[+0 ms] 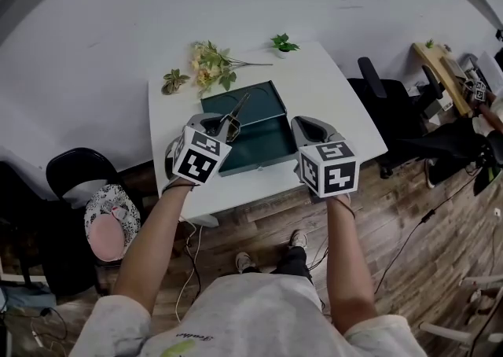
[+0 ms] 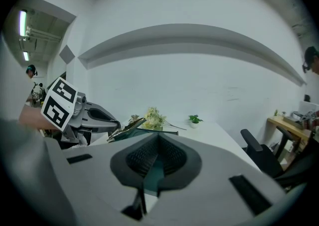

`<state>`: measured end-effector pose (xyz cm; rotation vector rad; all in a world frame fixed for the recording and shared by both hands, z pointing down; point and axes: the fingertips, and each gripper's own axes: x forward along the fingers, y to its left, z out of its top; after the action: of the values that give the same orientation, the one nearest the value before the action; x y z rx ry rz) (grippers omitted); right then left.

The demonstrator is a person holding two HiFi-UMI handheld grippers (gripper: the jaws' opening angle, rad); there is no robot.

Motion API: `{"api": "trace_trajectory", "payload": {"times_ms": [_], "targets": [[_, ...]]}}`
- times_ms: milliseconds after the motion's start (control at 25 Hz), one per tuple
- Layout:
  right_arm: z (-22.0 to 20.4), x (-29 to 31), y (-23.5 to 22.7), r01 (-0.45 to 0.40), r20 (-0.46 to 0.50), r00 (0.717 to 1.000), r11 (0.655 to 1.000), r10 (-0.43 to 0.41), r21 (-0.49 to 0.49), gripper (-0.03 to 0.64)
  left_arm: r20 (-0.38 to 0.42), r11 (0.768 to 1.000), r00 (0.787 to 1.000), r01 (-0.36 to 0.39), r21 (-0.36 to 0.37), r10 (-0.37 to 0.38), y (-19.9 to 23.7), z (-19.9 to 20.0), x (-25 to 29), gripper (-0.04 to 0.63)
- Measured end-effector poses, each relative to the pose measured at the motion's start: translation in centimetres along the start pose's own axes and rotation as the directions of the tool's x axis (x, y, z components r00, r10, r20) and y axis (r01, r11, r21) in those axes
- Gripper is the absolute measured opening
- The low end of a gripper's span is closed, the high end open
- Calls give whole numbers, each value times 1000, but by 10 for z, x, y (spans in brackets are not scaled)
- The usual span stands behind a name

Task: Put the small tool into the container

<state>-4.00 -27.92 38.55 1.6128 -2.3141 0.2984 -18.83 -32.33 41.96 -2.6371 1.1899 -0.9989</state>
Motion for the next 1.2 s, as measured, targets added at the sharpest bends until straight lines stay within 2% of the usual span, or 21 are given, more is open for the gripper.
{"api": "trace_trajectory", "payload": {"times_ms": [240,440,960,1200], "targets": [[-5,-4,-2,4,3,1000,1000,-4,17,5,-41,994,998,56,91,-52,-17,3,11,-2],[-13,-7,-2,14,5,1000,999,-14,32,5,-78,987,992,104,119,-96,-30,-2,23,0],[-29,-11,-12,18,-3,1000,998,-18,68,5,-197,945,967,210,249,-163,-63,-17,51,-1],[-34,-10,-19,1,-25,1000,998,0,61,5,-233,929,957,237,283,-173,-72,-18,65,0]]}}
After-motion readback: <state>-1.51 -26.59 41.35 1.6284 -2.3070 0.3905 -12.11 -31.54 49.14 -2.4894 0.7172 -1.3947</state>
